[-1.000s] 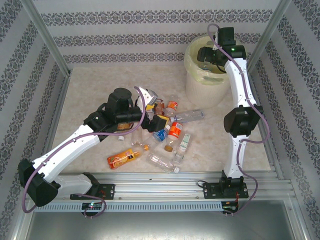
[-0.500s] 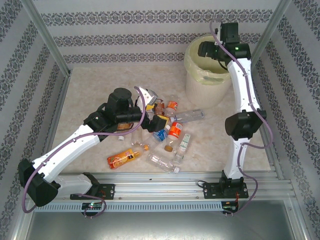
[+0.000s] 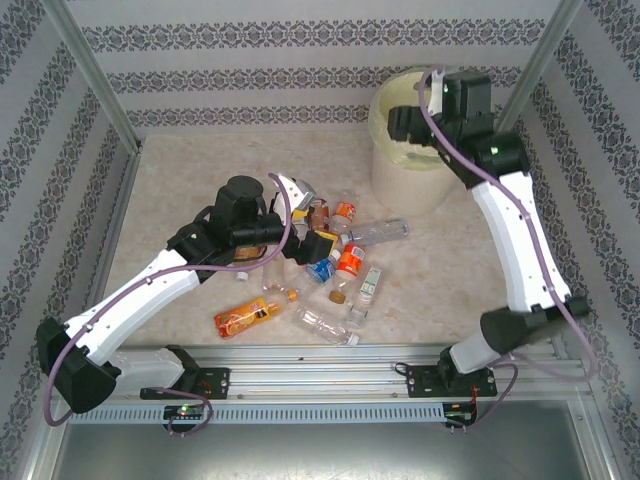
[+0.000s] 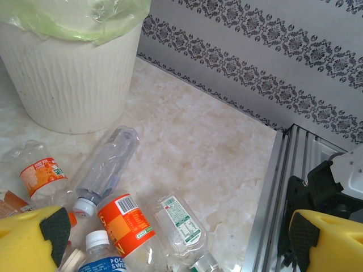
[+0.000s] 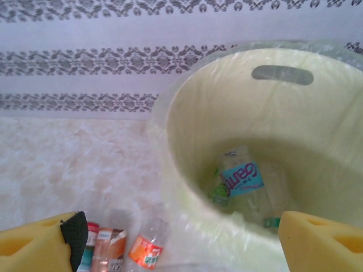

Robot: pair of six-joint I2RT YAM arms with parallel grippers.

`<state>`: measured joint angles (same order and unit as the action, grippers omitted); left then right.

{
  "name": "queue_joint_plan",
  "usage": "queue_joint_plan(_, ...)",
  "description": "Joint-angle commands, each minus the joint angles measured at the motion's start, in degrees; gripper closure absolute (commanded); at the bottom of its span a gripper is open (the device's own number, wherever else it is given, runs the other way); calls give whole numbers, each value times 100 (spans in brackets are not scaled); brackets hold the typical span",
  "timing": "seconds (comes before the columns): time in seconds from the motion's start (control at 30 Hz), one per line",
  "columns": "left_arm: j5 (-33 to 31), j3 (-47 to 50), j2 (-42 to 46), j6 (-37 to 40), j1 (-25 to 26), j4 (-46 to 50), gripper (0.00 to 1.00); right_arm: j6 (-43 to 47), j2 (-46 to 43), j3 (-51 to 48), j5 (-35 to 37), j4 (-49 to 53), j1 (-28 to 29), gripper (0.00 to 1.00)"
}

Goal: Put the plastic bottles in the bin

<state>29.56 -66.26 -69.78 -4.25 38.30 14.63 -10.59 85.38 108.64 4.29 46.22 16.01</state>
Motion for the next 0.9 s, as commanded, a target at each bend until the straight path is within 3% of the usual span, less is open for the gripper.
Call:
queue_joint_plan(0.0, 117, -43, 132, 212, 81, 123, 0, -238, -663, -901, 326, -336, 255, 13)
queue_joint_plan(0.3, 846, -73, 114, 748, 81, 403, 0, -1407, -2551, -3598, 196, -417, 850, 14)
queue_joint_plan(0.57, 1033, -203, -36, 883, 81, 663, 0, -2446, -3447, -5431, -70, -354, 1156, 14)
queue_joint_plan(0.87, 789, -169, -123, 709, 122, 549, 0, -3921, -3935, -7140, -510, -1547, 1453, 14)
